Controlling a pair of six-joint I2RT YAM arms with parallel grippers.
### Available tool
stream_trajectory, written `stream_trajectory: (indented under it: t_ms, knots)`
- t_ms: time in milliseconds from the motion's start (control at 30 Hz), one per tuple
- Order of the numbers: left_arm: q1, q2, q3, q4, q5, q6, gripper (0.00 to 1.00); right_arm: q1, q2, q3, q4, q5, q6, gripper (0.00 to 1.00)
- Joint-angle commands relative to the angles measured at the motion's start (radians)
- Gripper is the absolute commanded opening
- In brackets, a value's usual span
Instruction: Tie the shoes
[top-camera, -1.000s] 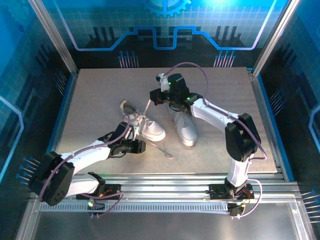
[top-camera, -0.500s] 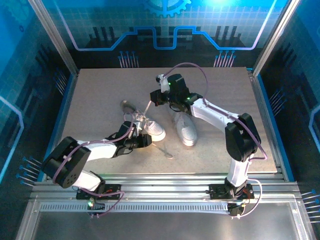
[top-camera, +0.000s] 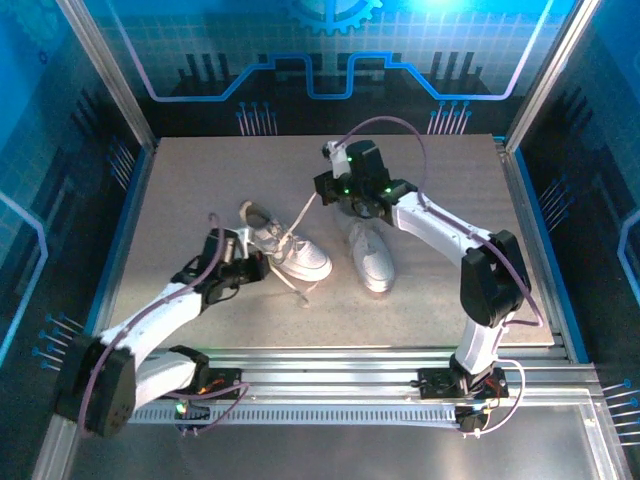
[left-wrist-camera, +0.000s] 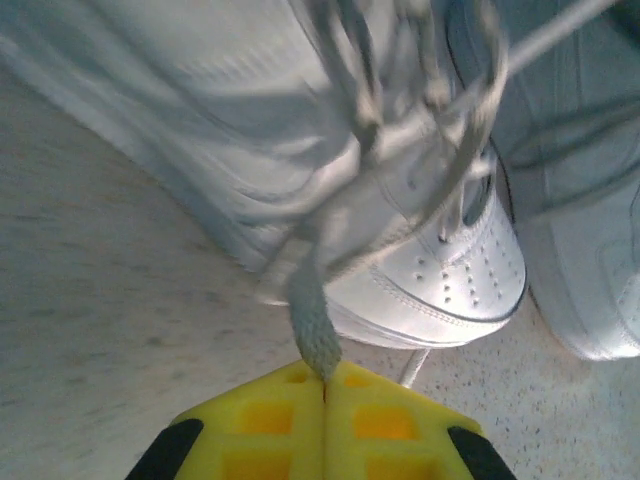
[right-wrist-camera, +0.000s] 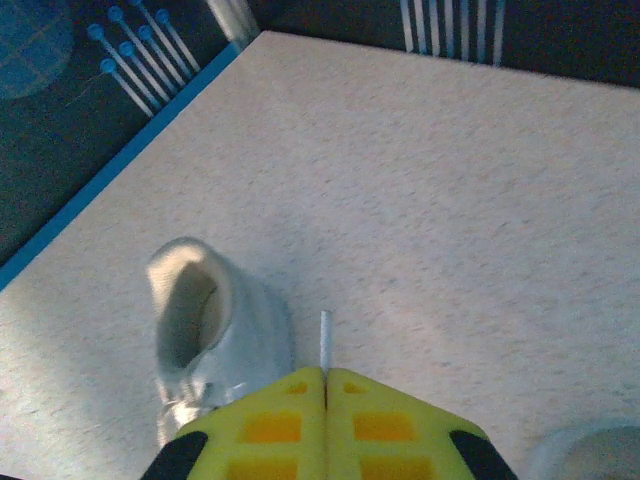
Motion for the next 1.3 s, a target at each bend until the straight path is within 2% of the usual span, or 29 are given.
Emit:
stream_trajectory:
  t_ms: [0,200,433,633,833,1067,1133,1200,1267]
  knots:
    - [0.094,-0.122,0.068,-0.364,-0.032,0.093,0.00,-0.034,-0.044,0.048,-0.042,0.078,-0.093,0.00]
    - [0.263,-0.237,0.140,-0.473,-0.058,0.060,0.00,-0.066,-0.038,0.065,-0.040,0.143,-0.149,0.00]
    - [0.425,-0.201,0.189,-0.526,-0.009,0.021,0.00,-0.093,0.003,0.109,-0.031,0.179,-0.201,0.00]
    - [0.594,-0.235,0.117,-0.497,0.076,-0.059,0.00,-0.109,0.049,0.175,-0.034,0.201,-0.267,0.00]
    - [0.605,-0.183,0.119,-0.440,0.123,-0.057,0.00,-0.146,0.072,0.218,-0.052,0.223,-0.301,0.00]
    - [0.604,-0.137,0.218,-0.479,0.134,0.056,0.00,-0.188,0.074,0.213,-0.059,0.225,-0.294,0.00]
    - [0.599,-0.126,0.245,-0.485,0.171,0.074,0.00,-0.198,0.068,0.214,-0.061,0.212,-0.286,0.00]
    - [0.559,-0.116,0.275,-0.491,0.188,0.094,0.00,-0.197,0.065,0.225,-0.070,0.181,-0.282,0.00]
    - [0.453,-0.111,0.304,-0.501,0.138,0.110,0.00,-0.189,0.067,0.238,-0.074,0.126,-0.273,0.00]
